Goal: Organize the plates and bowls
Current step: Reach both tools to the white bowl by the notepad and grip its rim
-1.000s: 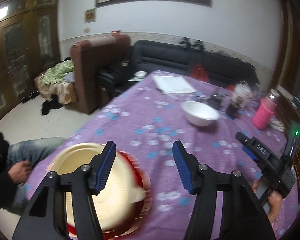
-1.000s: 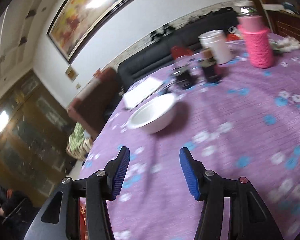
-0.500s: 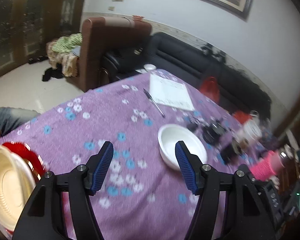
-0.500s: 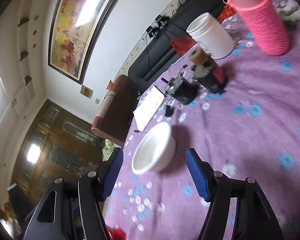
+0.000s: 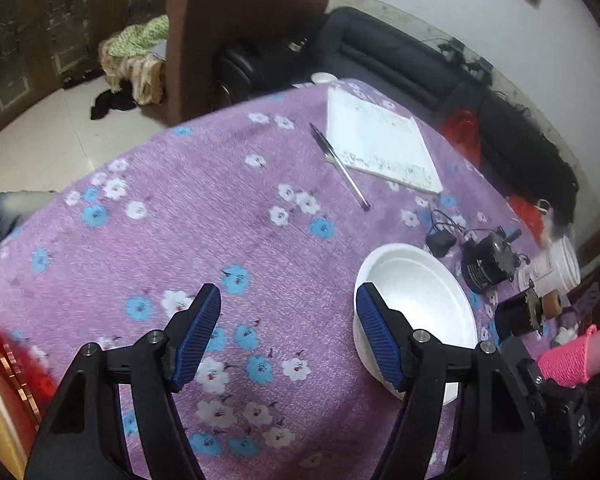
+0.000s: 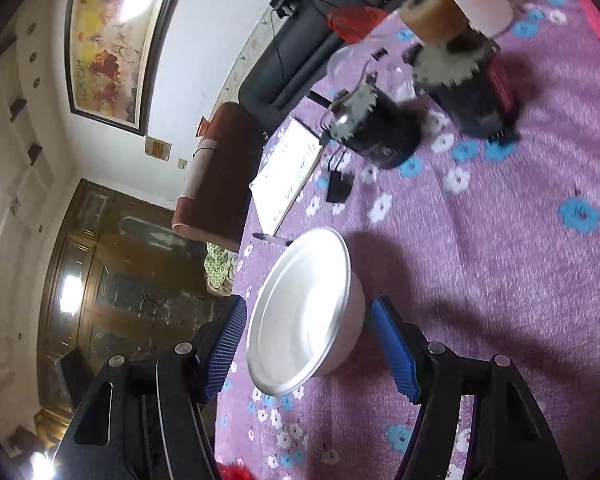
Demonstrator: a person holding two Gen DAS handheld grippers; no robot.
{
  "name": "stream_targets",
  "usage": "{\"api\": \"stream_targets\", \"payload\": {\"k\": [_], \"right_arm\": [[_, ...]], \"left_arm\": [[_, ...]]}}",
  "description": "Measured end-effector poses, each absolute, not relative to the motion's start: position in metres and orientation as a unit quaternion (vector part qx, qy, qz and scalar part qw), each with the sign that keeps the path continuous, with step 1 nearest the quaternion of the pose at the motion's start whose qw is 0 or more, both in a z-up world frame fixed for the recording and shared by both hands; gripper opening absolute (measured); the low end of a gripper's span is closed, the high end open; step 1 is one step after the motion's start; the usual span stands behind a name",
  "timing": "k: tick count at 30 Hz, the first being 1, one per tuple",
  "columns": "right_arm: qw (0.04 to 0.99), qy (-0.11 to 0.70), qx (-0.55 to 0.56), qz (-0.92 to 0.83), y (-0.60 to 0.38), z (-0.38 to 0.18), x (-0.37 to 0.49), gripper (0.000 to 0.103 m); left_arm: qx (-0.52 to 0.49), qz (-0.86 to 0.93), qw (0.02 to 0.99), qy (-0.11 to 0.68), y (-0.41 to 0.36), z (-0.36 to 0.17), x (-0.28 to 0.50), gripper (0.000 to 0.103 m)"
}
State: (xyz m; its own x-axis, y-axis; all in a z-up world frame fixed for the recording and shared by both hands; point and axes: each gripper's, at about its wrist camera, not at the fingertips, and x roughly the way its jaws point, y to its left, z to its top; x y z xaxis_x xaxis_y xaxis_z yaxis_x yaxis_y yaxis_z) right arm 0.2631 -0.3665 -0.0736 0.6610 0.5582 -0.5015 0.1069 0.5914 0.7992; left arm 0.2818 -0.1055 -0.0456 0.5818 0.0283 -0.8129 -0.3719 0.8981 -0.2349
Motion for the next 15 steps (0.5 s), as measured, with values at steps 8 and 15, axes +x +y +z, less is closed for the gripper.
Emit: {"api": "stream_targets", "payload": {"k": [8,15], "right_arm": [[0.822,0.358,0.419,0.141,-0.367,-0.067,0.255,0.067],[0.819,0.366,0.420,0.138,-0.364,-0.075,0.259,0.067]], "left_arm": [[-0.221,0.065,0.867,0.442,-0.106,-0.059,0.290,0.070],[-0.267,0.025,0.853,0.448,-0.102,-0.069,0.296,0.069]]}}
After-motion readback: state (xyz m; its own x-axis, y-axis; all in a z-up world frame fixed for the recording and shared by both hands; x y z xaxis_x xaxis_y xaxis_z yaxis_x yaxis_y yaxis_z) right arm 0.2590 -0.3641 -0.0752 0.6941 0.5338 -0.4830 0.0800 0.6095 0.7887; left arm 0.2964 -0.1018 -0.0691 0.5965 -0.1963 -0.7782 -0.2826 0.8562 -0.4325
